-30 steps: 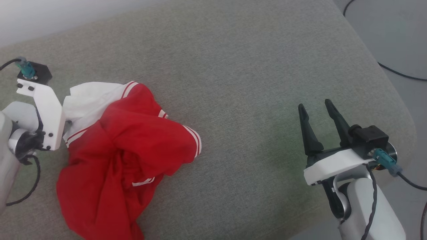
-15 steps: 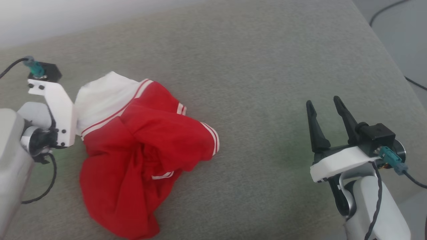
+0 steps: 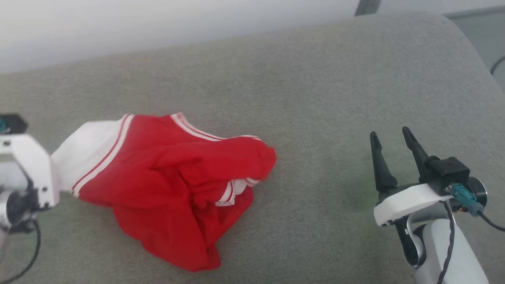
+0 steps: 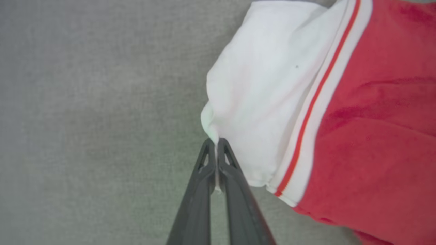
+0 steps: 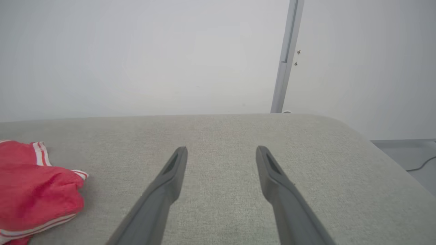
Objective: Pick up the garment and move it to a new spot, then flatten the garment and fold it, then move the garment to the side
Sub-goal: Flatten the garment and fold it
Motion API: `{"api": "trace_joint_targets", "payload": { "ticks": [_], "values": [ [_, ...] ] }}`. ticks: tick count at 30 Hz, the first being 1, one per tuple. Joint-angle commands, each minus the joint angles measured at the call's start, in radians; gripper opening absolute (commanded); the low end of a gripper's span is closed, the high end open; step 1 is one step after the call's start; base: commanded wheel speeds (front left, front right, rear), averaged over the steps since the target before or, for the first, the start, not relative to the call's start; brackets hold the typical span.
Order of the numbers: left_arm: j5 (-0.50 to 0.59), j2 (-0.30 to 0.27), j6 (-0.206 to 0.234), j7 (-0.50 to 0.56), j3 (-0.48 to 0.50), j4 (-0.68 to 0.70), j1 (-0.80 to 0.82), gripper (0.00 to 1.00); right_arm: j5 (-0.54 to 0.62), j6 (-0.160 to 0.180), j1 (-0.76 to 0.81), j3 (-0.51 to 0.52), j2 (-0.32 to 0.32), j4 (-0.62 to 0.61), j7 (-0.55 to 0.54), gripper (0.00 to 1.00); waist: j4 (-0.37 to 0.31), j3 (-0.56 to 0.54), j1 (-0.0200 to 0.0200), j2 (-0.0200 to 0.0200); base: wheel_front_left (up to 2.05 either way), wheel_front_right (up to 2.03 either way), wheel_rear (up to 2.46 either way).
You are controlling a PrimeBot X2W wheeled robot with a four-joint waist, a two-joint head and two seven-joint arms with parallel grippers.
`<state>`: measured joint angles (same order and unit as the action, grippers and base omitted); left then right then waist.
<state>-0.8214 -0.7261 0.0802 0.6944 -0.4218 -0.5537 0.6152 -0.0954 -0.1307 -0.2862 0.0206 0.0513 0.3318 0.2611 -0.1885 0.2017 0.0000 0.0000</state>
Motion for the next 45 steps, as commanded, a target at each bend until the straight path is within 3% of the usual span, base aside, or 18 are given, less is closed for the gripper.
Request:
{"api": "trace_joint_targets", "payload": {
  "ticks": [1, 5, 15, 20, 24, 25, 26, 27, 28, 35, 45],
  "values": [
    [-0.026, -0.012, 0.024, -0.002, 0.016, 0.024, -0.046, 0.0, 0.003, 0.0, 0.012, 0.001, -0.002, 0.003, 0.006, 1.0, 0.021, -0.018, 0.0, 0.0, 0.0, 0.0, 0.0],
    [-0.06, -0.045, 0.077, -0.011, 0.056, 0.092, -0.165, 0.0, 0.003, 0.0, 0.013, -0.001, -0.002, 0.006, 0.006, 1.0, 0.033, -0.026, 0.0, 0.0, 0.0, 0.0, 0.0],
    [-0.117, -0.046, 0.156, -0.002, 0.079, 0.177, -0.359, 0.0, -0.004, 0.0, 0.015, -0.022, -0.002, 0.009, -0.004, 1.0, 0.04, -0.029, 0.0, 0.0, 0.0, 0.0, 0.0],
    [-0.126, -0.032, 0.173, 0.013, 0.067, 0.173, -0.407, 0.0, 0.001, 0.0, 0.015, -0.032, -0.002, 0.016, -0.012, 1.0, 0.045, -0.042, 0.0, 0.0, 0.0, 0.0, 0.0],
    [-0.118, -0.025, 0.151, -0.024, 0.065, 0.182, -0.404, 0.0, 0.001, 0.0, 0.02, -0.051, -0.002, 0.022, -0.023, 1.0, 0.055, -0.063, 0.0, 0.0, 0.0, 0.0, 0.0],
    [-0.123, -0.02, 0.146, -0.036, 0.072, 0.184, -0.4, 0.04, 0.006, 0.0, 0.023, -0.057, -0.001, 0.021, -0.023, 1.0, 0.059, -0.069, 0.0, 0.0, 0.0, 0.0, 0.0],
    [-0.124, -0.02, 0.144, -0.046, 0.076, 0.184, -0.398, 0.14, 0.006, 0.0, 0.027, -0.06, -0.001, 0.02, -0.029, 1.0, 0.062, -0.075, 0.0, 0.0, 0.0, 0.0, 0.0],
    [-0.115, -0.024, 0.14, -0.059, 0.076, 0.188, -0.395, 0.4, 0.006, 0.0, 0.031, -0.067, 0.001, 0.022, -0.035, 1.0, 0.066, -0.08, 0.0, 0.0, 0.0, 0.0, 0.0],
    [-0.11, -0.025, 0.134, -0.073, 0.079, 0.193, -0.389, 1.0, 0.005, 0.0, 0.034, -0.07, 0.002, 0.022, -0.037, 1.0, 0.07, -0.086, 0.0, 0.0, 0.0, 0.0, 0.0],
    [-0.094, -0.01, 0.088, -0.21, 0.108, 0.234, -0.369, 1.0, -0.035, 0.0, 0.043, -0.122, 0.029, 0.025, -0.068, 1.0, 0.108, -0.124, 0.0, 0.0, 0.0, 0.0, 0.0],
    [-0.012, 0.038, 0.02, -0.603, 0.163, 0.319, -0.439, 1.0, -0.12, 0.0, 0.054, -0.205, 0.068, 0.01, -0.123, 1.0, 0.188, -0.161, 0.0, 0.0, 0.0, 0.0, 0.0]
  ]
}}
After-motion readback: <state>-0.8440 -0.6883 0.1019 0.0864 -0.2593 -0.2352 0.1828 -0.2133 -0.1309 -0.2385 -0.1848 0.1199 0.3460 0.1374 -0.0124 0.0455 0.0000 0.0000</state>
